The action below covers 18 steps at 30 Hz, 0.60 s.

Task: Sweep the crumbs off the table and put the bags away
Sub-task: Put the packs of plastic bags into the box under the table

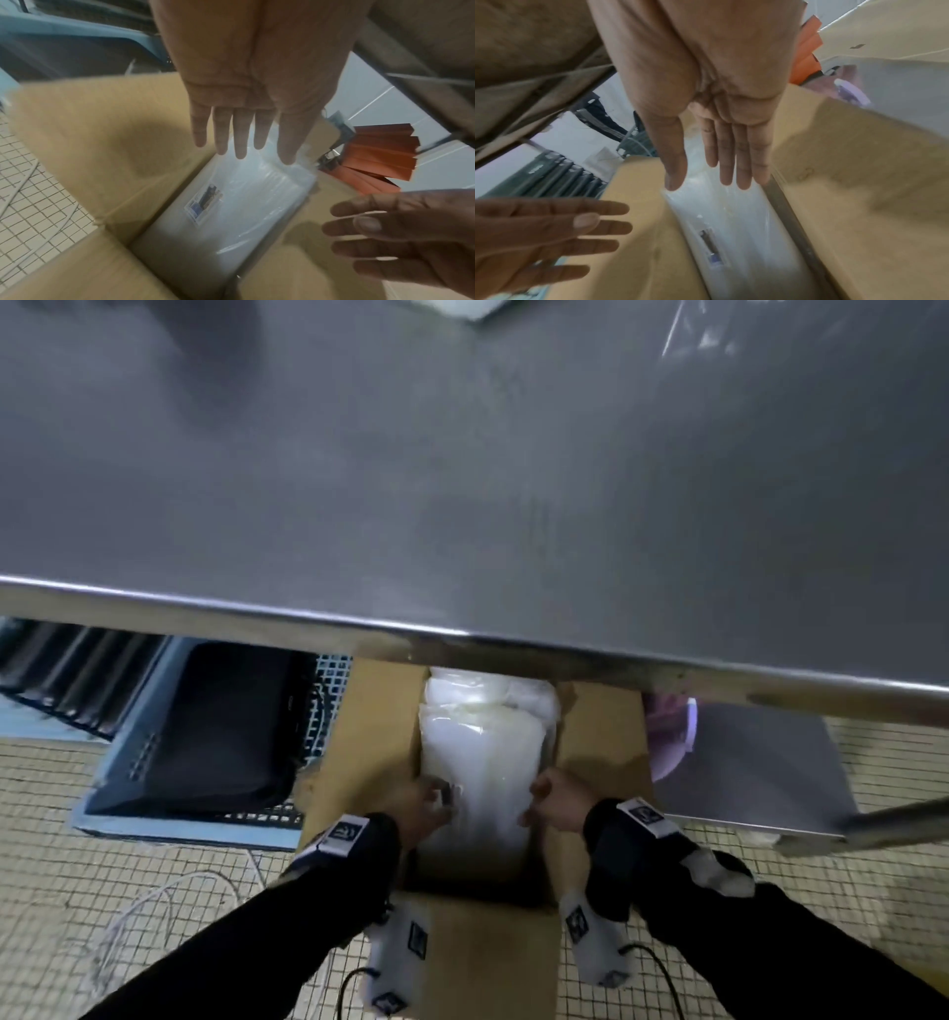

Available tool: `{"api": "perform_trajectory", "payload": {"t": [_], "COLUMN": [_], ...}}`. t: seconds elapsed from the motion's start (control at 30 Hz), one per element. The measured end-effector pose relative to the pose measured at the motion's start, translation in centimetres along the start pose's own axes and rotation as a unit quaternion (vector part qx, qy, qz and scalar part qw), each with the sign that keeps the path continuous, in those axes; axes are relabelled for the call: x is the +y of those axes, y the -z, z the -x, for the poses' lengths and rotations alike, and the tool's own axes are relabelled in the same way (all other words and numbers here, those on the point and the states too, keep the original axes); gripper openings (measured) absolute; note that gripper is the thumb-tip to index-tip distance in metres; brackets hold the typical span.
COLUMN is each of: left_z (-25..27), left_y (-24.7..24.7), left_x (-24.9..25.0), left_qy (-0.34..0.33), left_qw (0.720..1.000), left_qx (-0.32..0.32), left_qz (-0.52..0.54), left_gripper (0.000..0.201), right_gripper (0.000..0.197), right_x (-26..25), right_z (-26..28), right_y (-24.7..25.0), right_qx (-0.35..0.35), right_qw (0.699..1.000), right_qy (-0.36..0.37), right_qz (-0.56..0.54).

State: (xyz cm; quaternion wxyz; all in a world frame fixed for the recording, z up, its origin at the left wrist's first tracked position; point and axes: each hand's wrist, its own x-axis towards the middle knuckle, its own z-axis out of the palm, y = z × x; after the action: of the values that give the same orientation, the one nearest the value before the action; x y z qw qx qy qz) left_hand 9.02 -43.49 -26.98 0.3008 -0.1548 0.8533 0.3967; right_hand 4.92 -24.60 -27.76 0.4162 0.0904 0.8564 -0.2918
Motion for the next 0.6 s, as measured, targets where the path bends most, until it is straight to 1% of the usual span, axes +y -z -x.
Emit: {"api": "perform_trajectory", "payload": {"t": [0.03,0.07,0.1,0.17,0.27,0.33,0.37,0.47,0.53,0.6], "left_z": [1.6,3.1,4.5,7.7,11.5,13.2,13.7,14.2,14.3,13.9], "left_y": [0.5,1.1,1.8,3.3,5.2,6.8,7.7,10.8,13.0,15.1], "left_x": [0.7,1.3,1.9,3.7,6.1,7.5,8.2,10.2,11.8,13.5], "left_qy": [-0.004,-0.005,-0.01,-0.033,-0.066,-0.071,-0.083,-0.136,-0.171,-0.195], "left_qw": [1.0,1.0,0.999,0.998,0.997,0.996,0.995,0.99,0.985,0.979], "left_qx": [-0.004,-0.013,-0.022,-0.022,-0.03,-0.046,-0.039,0.002,0.018,0.049], "left_qz": [-0.01,-0.021,-0.033,-0.053,-0.014,0.034,0.039,-0.022,-0.022,-0.021], "left_gripper": [0.034,0.039,0.043,0.045,0.046,0.043,0.042,0.04,0.035,0.029], "right_gripper": [0.025,0.029,0.039,0.049,0.053,0.053,0.053,0.055,0.053,0.048], "right_x": [-0.5,-1.0,-1.7,-3.3,-5.6,-7.2,-8.0,-10.5,-12.2,-13.6], "right_z": [1.7,3.7,5.6,9.4,14.2,16.8,17.9,20.3,21.4,21.6], "right_y": [0.3,0.8,1.4,2.7,4.7,6.1,6.9,9.4,11.3,13.3], "right_qx": [-0.007,-0.015,-0.018,-0.015,-0.017,-0.009,-0.002,0.021,0.046,0.066], "right_qw": [1.0,0.999,0.998,0.996,0.992,0.99,0.989,0.985,0.98,0.978], "right_qy": [0.011,0.022,0.03,0.052,0.082,0.099,0.108,0.132,0.149,0.164], "right_qz": [0.012,0.027,0.044,0.075,0.095,0.102,0.105,0.11,0.125,0.111]}}
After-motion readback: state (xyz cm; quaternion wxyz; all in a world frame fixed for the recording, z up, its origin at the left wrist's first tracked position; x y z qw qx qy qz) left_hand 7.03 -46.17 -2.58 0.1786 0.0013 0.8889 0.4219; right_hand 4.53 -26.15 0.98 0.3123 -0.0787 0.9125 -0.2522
